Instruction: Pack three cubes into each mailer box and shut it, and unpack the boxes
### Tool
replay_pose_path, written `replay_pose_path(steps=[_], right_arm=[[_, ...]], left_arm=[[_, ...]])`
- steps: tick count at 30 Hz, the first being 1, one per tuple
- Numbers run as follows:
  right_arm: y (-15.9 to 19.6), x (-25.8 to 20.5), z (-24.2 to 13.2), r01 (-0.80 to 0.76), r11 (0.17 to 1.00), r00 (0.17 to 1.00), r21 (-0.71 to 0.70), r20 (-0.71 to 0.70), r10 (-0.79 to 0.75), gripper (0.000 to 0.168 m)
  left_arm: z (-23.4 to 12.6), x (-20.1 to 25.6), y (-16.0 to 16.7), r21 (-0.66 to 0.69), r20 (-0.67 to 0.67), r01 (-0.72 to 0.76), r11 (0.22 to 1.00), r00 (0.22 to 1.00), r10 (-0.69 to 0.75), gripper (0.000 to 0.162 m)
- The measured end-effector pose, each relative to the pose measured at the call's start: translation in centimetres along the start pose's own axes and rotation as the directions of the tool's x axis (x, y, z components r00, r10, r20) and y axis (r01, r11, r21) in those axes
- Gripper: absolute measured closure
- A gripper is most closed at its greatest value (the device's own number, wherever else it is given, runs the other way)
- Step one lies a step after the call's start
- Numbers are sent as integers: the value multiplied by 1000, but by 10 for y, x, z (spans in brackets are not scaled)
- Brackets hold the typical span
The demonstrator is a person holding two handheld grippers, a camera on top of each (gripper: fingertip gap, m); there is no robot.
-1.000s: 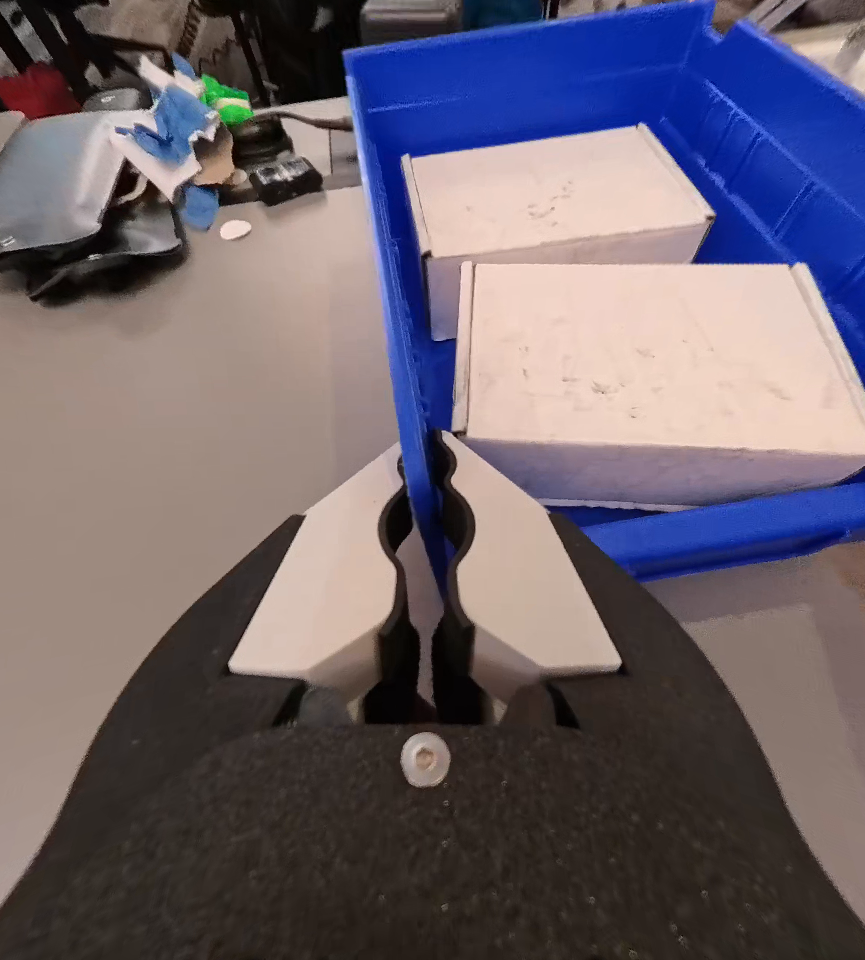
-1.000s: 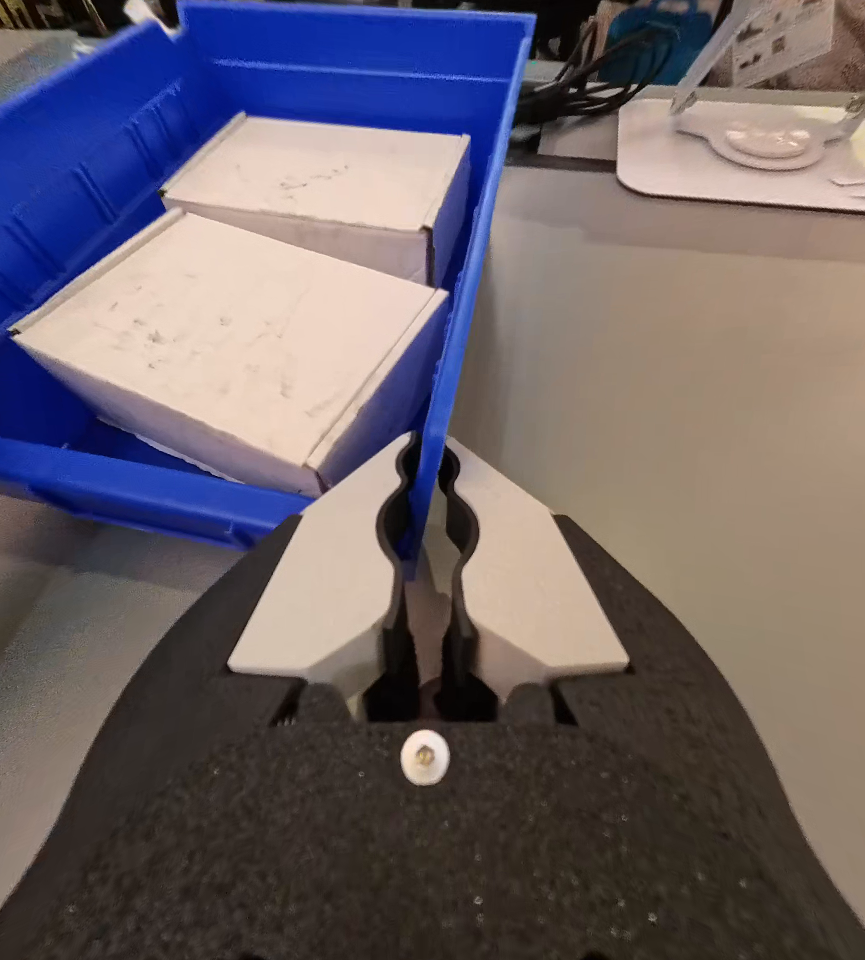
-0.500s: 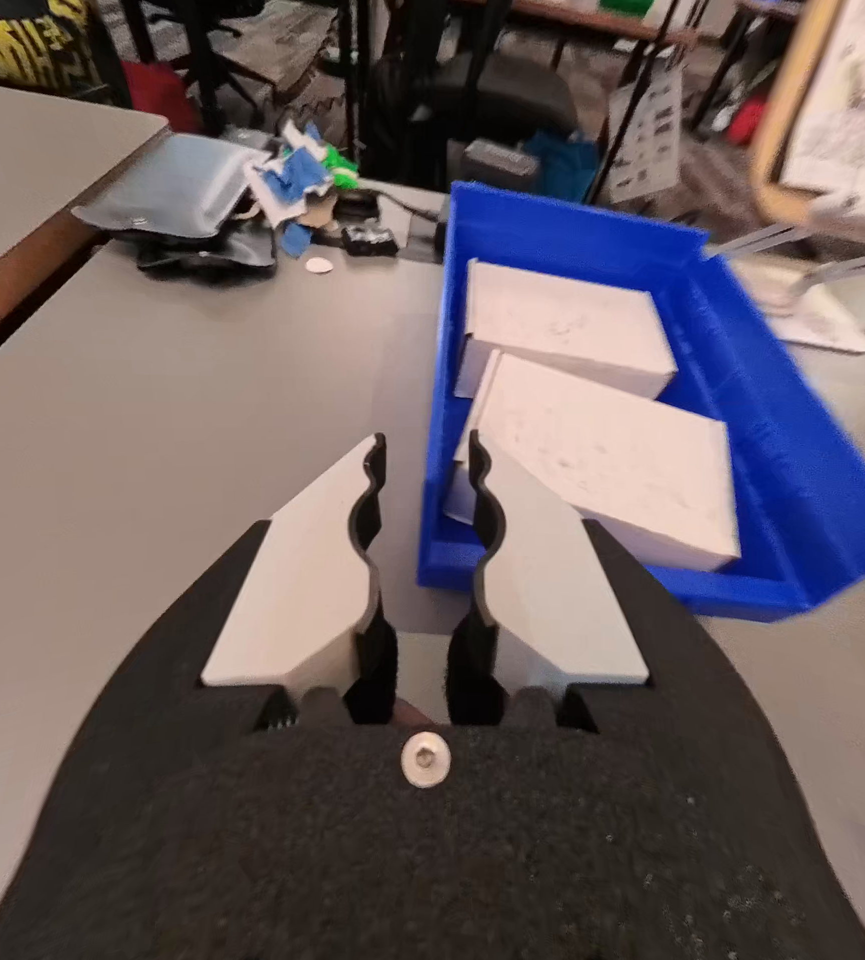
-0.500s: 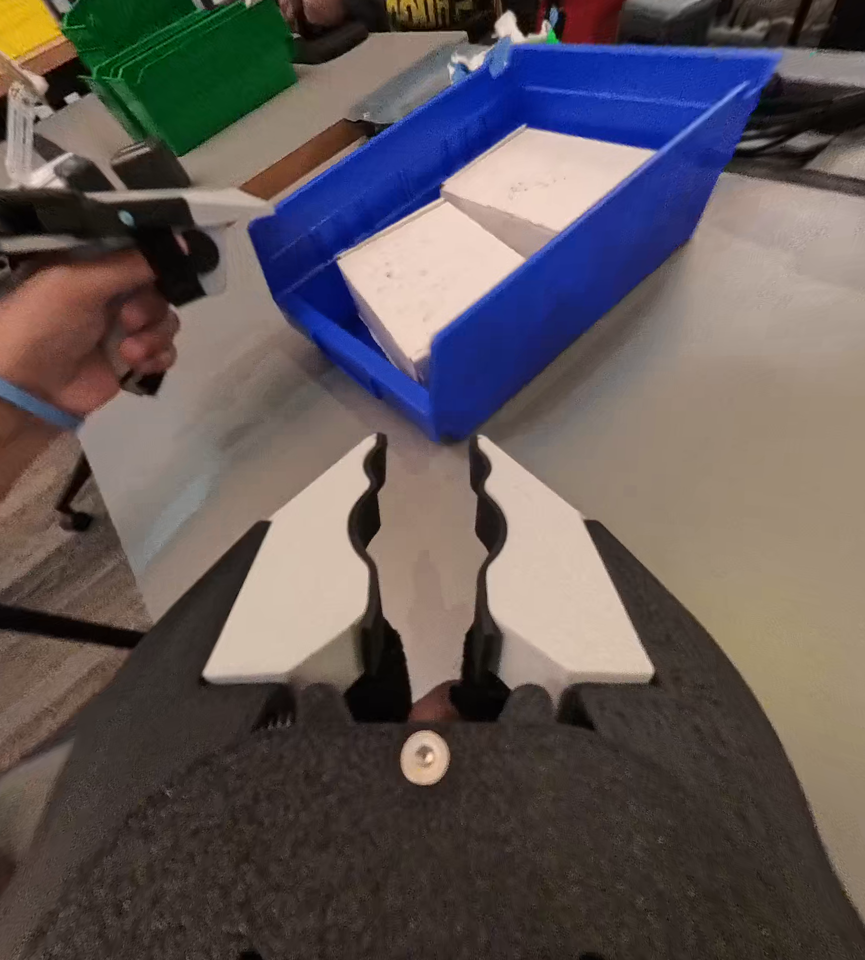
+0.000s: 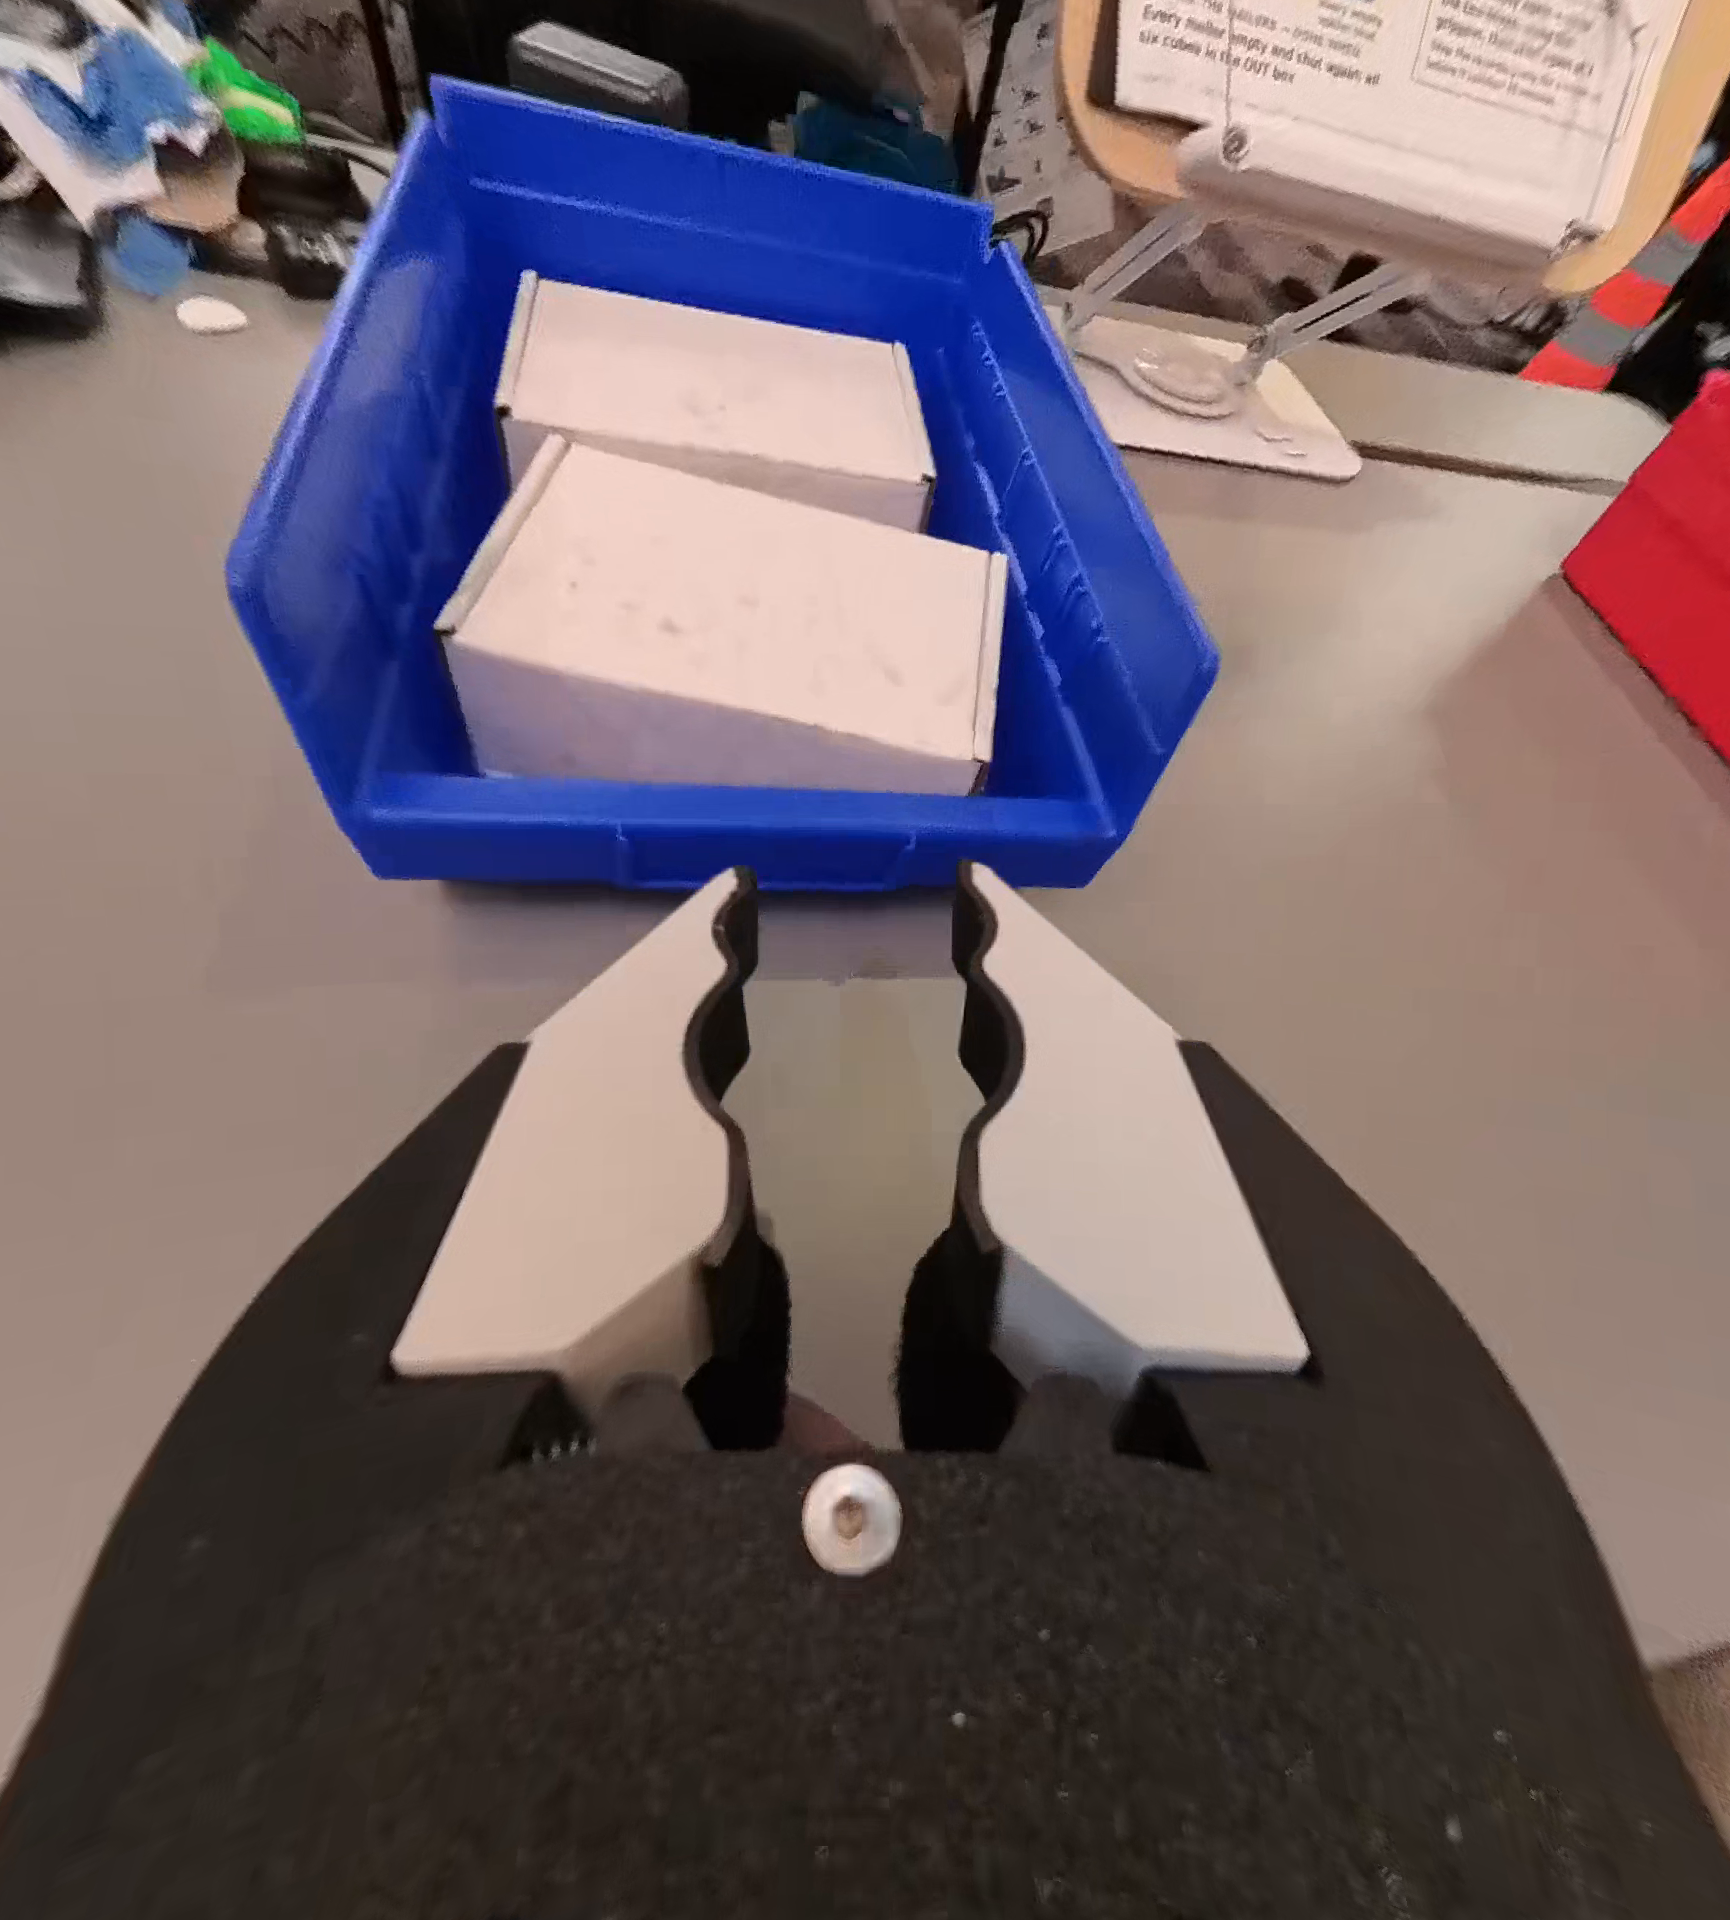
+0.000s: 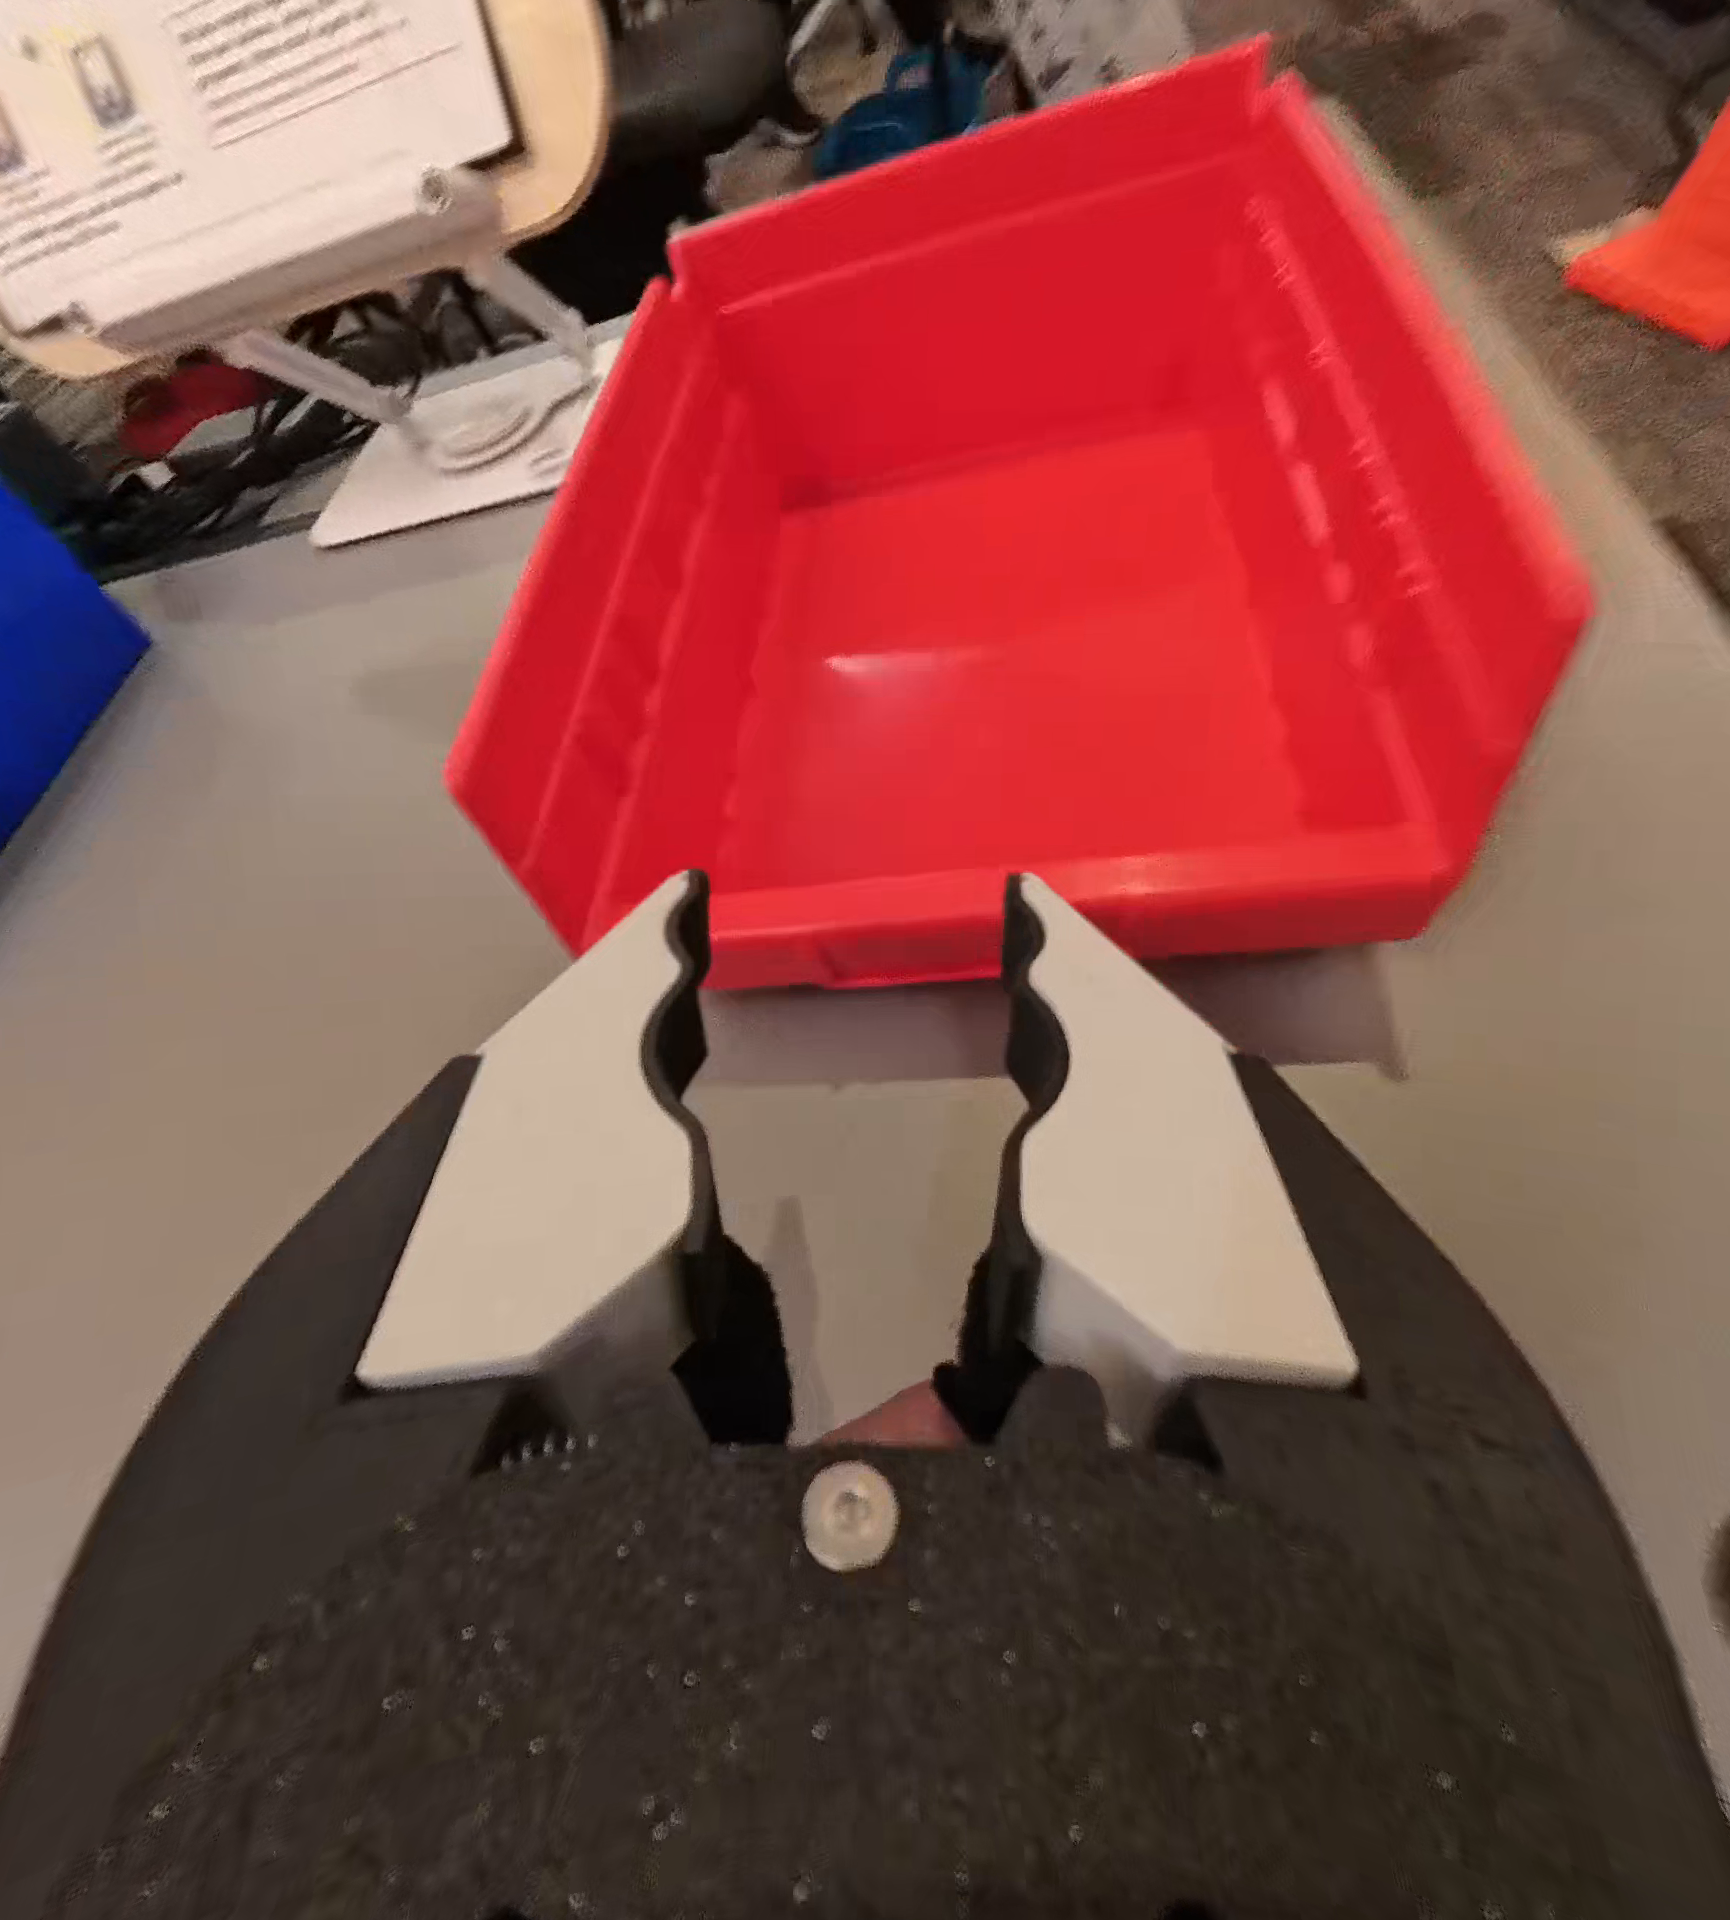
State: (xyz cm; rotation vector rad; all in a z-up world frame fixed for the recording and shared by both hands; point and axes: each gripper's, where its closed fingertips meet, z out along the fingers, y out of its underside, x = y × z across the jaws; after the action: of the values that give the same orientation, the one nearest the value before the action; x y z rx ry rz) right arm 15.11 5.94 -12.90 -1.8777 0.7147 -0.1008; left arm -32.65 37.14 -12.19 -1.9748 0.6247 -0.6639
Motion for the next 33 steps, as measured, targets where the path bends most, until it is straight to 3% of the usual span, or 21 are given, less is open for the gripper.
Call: replay_pose_path(steps=[4,10,17,26,33], right_arm=[[-1,22,4,67,998,993,6,-93,-66,110],[-6,17,7,181,981,978,68,-119,-172,108],[-3,2,6,113,992,993,64,-32,-111,109],[8,-6,11,174,985,984,17,-37,-174,110],[13,-15,12,213,977,977,1,-24,-213,111]], left_arm=[[9,-10,4,-19,64,-123,992,990,124,119],[12,-11,-9,53,102,-199,979,976,193,106],[20,-8,-11,35,208,-384,923,906,369,104],[25,30,8,-13,29,-403,915,914,404,110],[28,47,23,-123,-134,-277,953,956,261,103]])
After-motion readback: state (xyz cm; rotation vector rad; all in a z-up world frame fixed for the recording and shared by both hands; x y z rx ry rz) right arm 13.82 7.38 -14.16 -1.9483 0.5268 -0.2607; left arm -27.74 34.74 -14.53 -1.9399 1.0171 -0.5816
